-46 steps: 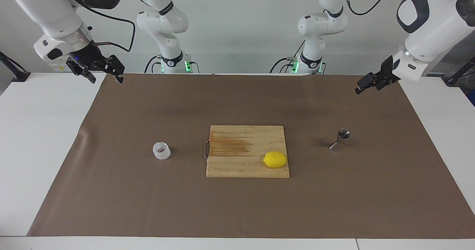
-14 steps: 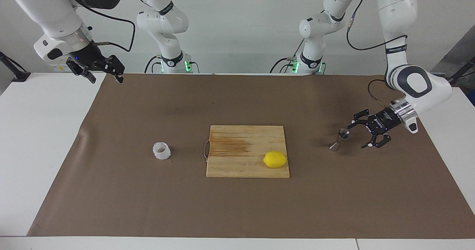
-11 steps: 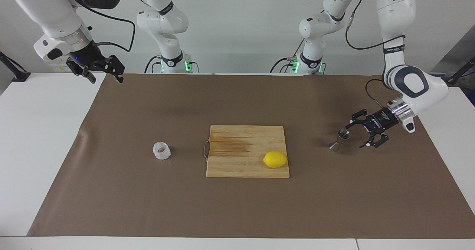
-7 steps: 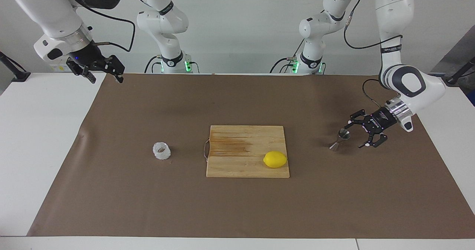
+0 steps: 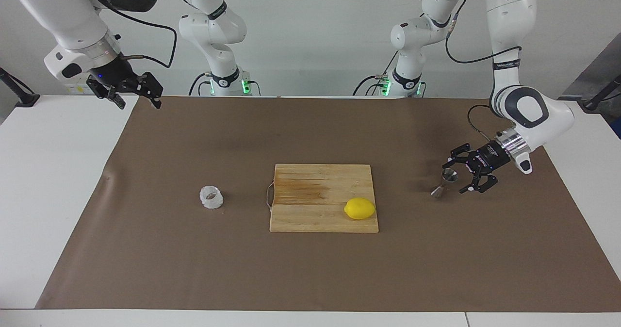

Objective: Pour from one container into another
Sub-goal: 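Close the left gripper around the small metal cup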

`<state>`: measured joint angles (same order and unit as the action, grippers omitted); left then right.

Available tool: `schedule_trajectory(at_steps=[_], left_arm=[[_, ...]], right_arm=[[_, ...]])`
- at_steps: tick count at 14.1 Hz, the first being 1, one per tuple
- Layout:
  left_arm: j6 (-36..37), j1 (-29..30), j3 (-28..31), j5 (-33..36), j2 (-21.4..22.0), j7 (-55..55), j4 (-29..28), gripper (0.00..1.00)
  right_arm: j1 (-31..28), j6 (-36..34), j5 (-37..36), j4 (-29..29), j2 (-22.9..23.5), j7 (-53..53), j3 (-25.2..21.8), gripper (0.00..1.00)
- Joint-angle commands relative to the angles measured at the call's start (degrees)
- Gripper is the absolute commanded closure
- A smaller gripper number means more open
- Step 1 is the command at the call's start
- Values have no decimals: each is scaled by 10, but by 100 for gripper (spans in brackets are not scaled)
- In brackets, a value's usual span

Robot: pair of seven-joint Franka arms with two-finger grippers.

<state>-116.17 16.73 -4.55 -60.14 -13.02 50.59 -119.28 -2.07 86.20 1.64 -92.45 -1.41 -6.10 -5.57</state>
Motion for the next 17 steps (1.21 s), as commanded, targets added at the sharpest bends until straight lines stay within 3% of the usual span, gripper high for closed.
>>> schedule_trajectory(at_steps=[1,17], left_arm=[[20,-5,6,-14,24,-13,-22,0],[-5,-22,7,-13,34,-2,-36,0]], right_arm=[[-2,-1,-6,-15,-14,8,5,0],[-2,-1,-6,-15,-14,8,5,0]])
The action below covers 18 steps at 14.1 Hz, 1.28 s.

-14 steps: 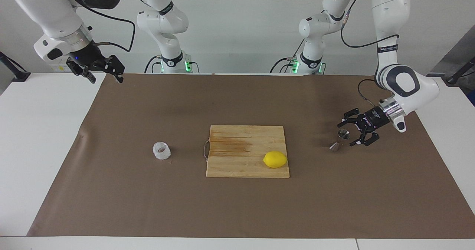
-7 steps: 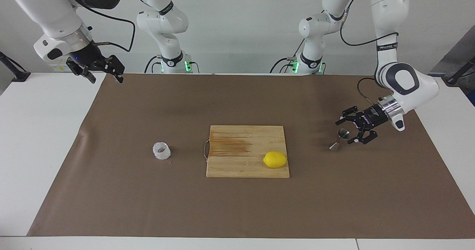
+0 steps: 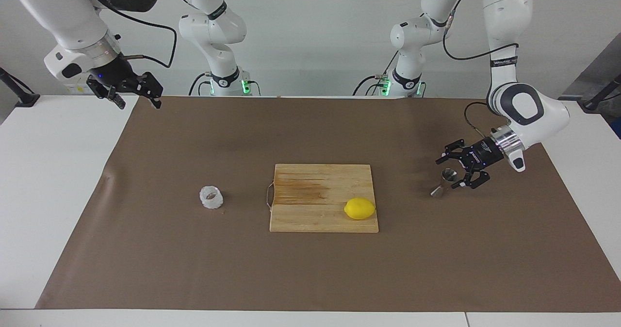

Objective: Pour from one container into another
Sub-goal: 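Close the left gripper around the small metal cup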

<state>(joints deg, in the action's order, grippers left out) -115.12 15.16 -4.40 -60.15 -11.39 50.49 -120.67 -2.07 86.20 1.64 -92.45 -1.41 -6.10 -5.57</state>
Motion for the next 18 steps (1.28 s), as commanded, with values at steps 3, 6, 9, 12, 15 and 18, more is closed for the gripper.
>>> schedule_trajectory(at_steps=[3,6,9,12,15,18], left_arm=[[-17,-7,5,-13,18,-1,-26,0],[-18,-7,5,-13,18,2,-26,0],[-20,-8,5,-13,18,7,-26,4],[-27,-10,5,-13,18,11,-26,11],[-29,-11,5,-13,18,11,-26,23],[-37,-12,4,-13,17,12,-26,23]], right_arm=[[-2,-1,-6,-15,-14,8,5,0],[-2,-1,-6,-15,-14,8,5,0],[-2,-1,-6,-15,-14,8,5,0],[-2,-1,-6,-15,-14,8,5,0],[-2,-1,-6,-15,-14,8,5,0],[-2,-1,-6,-15,-14,8,5,0]])
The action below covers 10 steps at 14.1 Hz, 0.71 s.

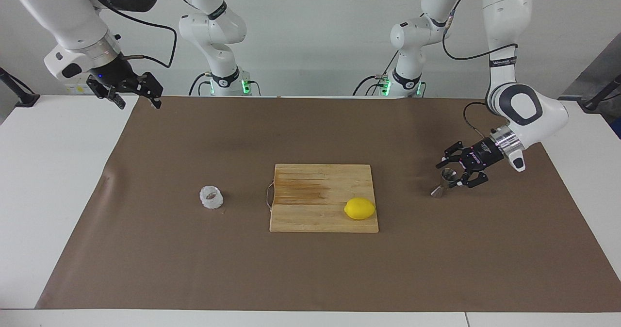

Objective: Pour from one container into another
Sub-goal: 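Close the left gripper around the small metal cup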

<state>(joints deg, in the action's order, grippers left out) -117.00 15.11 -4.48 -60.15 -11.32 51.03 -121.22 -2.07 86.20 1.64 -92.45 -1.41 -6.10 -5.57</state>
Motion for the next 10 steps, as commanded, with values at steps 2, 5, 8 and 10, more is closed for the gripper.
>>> schedule_trajectory(at_steps=[2,5,8,10], left_arm=[[-18,-11,5,-13,17,6,-20,23],[-18,-11,5,-13,17,6,-19,36],[-18,-11,5,-13,17,6,-20,48],[-17,-11,5,-13,17,6,-19,57]], right_arm=[[-2,-1,-6,-15,-14,8,5,0],[-2,-1,-6,-15,-14,8,5,0],[-2,-1,-6,-15,-14,8,5,0],[-2,-1,-6,-15,-14,8,5,0]])
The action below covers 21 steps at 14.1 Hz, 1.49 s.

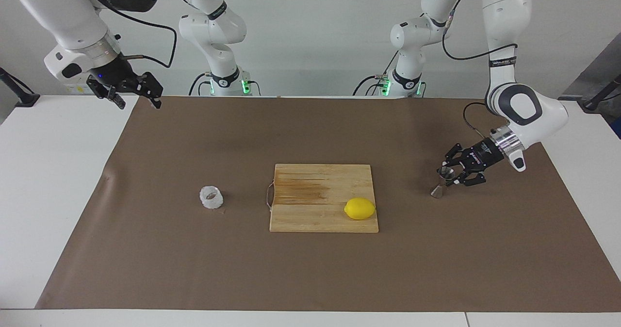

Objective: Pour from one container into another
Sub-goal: 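Close the left gripper around the small metal cup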

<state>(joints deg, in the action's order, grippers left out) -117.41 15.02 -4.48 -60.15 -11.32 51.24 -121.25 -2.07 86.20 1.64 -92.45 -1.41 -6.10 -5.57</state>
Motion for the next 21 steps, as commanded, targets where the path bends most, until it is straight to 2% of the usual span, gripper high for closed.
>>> schedule_trajectory(at_steps=[1,12,14,16,18,21], left_arm=[[-13,-10,5,-13,16,4,-19,61],[-14,-9,5,-13,16,2,-19,61],[-14,-8,5,-13,16,1,-20,59],[-14,-5,5,-13,16,1,-20,66],[-12,-3,5,-13,16,1,-20,78],[-12,-2,5,-13,16,1,-19,81]], right_arm=[[-2,-1,-6,-15,-14,8,5,0],[-2,-1,-6,-15,-14,8,5,0],[-2,-1,-6,-15,-14,8,5,0],[-2,-1,-6,-15,-14,8,5,0],[-2,-1,-6,-15,-14,8,5,0],[-2,-1,-6,-15,-14,8,5,0]])
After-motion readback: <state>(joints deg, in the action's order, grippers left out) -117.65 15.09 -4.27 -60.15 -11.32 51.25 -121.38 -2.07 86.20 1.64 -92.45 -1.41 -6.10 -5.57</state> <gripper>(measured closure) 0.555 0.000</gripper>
